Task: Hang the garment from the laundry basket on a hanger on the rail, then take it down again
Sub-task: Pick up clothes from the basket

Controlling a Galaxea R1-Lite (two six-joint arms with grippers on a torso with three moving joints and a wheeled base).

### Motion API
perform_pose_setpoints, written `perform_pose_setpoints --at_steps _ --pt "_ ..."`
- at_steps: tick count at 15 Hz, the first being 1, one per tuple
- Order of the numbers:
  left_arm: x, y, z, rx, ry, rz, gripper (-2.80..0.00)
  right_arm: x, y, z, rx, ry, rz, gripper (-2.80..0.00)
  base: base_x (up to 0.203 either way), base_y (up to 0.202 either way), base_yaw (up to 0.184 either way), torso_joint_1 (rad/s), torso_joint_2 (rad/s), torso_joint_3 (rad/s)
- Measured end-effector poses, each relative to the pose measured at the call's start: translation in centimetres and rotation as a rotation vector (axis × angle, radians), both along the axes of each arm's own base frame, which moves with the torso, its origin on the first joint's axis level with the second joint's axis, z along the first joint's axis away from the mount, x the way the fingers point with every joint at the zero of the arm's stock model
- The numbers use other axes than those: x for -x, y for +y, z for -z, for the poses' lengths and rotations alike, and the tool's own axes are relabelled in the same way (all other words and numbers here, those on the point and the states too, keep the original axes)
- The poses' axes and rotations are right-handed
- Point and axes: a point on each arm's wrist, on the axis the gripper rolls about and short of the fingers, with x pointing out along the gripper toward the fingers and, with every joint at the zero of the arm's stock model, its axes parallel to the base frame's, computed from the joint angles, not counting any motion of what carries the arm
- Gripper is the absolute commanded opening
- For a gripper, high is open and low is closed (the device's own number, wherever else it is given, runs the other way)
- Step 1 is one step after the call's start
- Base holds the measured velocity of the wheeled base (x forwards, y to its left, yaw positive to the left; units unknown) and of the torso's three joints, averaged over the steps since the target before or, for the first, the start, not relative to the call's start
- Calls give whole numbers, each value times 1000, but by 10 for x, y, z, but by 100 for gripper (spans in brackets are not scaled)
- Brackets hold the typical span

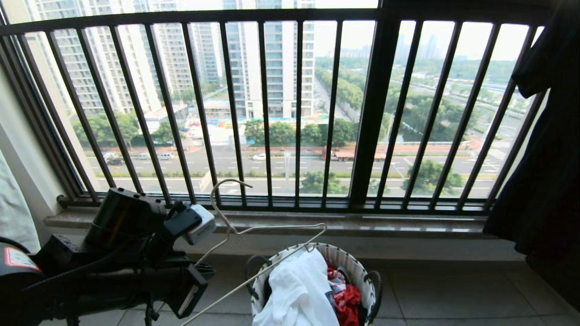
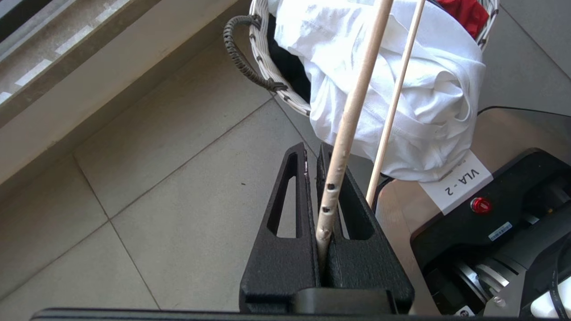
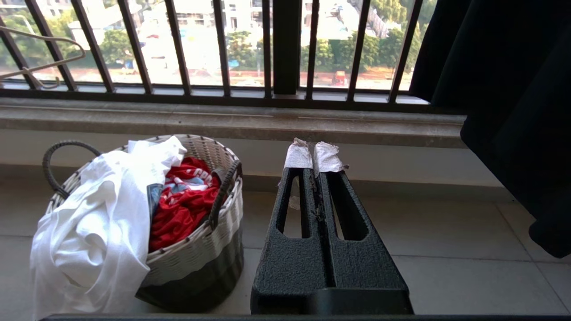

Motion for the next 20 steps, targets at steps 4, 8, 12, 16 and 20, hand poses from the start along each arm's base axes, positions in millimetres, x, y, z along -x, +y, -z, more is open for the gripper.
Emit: perform_pose_setpoints --at_steps 4,8,12,16,20 --pt "0 0 0 -1 -4 3 -280 0 0 0 0 -1 -1 -280 0 0 0 -8 82 69" --pt "0 0 -1 1 -6 4 -280 0 0 0 -4 -1 0 -280 0 0 0 0 0 0" --pt "1 0 -2 3 -10 4 -280 0 0 0 -4 0 -1 -280 0 0 0 0 0 0" --pt "1 1 -3 5 -13 4 -280 0 0 0 -4 0 0 -280 0 0 0 0 0 0" --pt "2 1 -3 2 -17 3 -280 0 0 0 -4 0 -1 -280 0 0 0 -1 1 -24"
